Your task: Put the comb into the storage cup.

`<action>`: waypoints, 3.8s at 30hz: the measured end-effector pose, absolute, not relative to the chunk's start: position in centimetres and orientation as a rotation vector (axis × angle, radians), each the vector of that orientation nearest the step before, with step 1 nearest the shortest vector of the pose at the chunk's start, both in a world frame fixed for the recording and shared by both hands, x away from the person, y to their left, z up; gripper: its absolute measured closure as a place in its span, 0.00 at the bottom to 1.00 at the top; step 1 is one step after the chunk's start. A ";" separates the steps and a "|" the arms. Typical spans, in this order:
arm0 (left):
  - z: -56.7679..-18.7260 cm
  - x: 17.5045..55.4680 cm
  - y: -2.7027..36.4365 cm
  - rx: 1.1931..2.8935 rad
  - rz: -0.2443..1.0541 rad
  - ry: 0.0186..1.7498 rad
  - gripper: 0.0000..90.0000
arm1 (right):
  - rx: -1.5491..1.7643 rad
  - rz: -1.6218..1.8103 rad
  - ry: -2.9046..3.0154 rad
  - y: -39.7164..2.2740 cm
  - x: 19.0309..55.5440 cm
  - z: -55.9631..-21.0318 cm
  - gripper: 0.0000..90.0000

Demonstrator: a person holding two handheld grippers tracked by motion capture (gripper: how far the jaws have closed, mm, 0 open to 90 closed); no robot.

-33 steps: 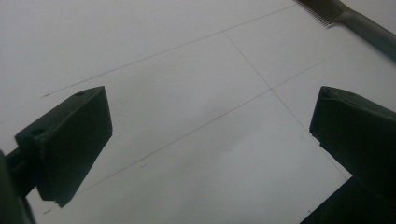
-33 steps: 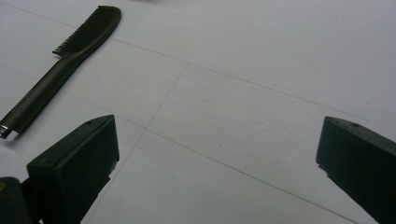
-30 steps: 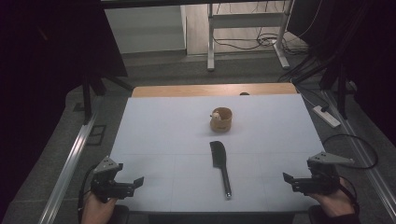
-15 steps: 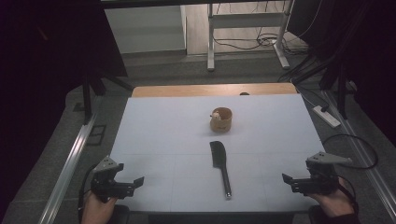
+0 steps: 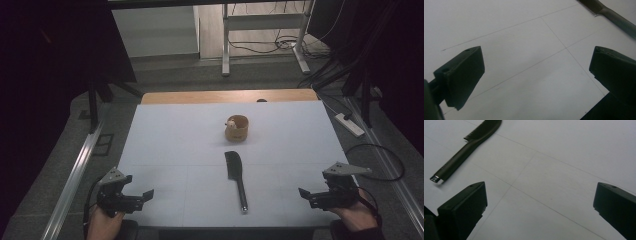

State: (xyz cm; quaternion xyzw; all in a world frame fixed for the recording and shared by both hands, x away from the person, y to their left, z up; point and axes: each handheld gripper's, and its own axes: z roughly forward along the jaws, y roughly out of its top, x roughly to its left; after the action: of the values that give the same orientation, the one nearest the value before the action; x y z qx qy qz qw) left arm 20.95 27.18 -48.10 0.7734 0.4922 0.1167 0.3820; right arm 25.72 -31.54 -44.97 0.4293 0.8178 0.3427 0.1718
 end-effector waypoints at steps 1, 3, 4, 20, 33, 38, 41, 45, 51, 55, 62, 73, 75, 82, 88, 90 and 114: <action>-48.1 20.9 27.2 1.973 0.298 1.255 0.00 | 1.215 0.981 2.325 -31.5 25.8 -45.0 0.00; -48.1 21.0 27.2 1.973 0.298 1.255 0.00 | 1.204 0.991 2.331 -31.5 26.0 -45.0 0.00; -48.1 21.0 27.2 1.972 0.298 1.256 0.00 | 1.197 0.996 2.332 -31.5 26.1 -45.0 0.00; -48.1 20.9 27.3 1.961 0.294 1.254 0.00 | 1.177 1.102 2.371 -30.6 27.2 -44.9 0.00; -48.1 20.9 27.4 1.959 0.290 1.255 0.00 | 1.102 1.121 2.428 -28.6 28.1 -45.3 0.00; -48.1 20.9 27.4 1.958 0.291 1.254 0.00 | 1.088 1.121 2.443 -28.0 28.2 -45.3 0.00; -48.1 20.9 27.4 1.957 0.290 1.254 0.00 | 1.075 1.129 2.466 -27.3 28.3 -45.3 0.00; -48.1 20.9 27.4 1.958 0.290 1.251 0.00 | 1.052 1.122 2.502 -26.3 28.5 -45.5 0.00; -48.1 20.9 27.4 1.960 0.289 1.249 0.00 | 1.034 1.100 2.544 -25.2 28.7 -45.6 0.00; -48.1 21.0 27.3 1.961 0.290 1.250 0.00 | 1.018 1.094 2.566 -24.6 28.8 -45.6 0.00; -48.1 21.0 27.3 1.963 0.291 1.250 0.00 | 1.012 1.082 2.592 -23.5 29.2 -45.8 0.00; -48.1 21.0 27.3 1.962 0.287 1.251 0.00 | 0.979 0.999 2.663 -21.3 29.5 -46.1 0.00; -48.1 21.0 27.4 1.964 0.285 1.249 0.00 | 0.966 0.979 2.681 -20.9 29.6 -46.2 0.00; -48.1 21.0 27.4 1.962 0.283 1.249 0.00 | 0.930 0.939 2.702 -19.7 29.7 -46.4 0.00; -48.1 21.0 27.4 1.961 0.281 1.249 0.00 | 0.915 0.915 2.719 -18.9 29.9 -46.6 0.00; -48.1 21.0 27.4 1.961 0.280 1.249 0.00 | 0.909 0.905 2.724 -18.6 29.9 -46.6 0.00; -48.2 21.1 27.5 1.960 0.268 1.241 0.00 | 0.777 0.815 2.790 -14.3 30.4 -47.7 0.03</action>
State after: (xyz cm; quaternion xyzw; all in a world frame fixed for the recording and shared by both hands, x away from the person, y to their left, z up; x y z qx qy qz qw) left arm 21.08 27.46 -48.16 0.7720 0.4888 0.1056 0.3922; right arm 30.37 -14.32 -47.69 0.2577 0.9253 0.2703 0.0663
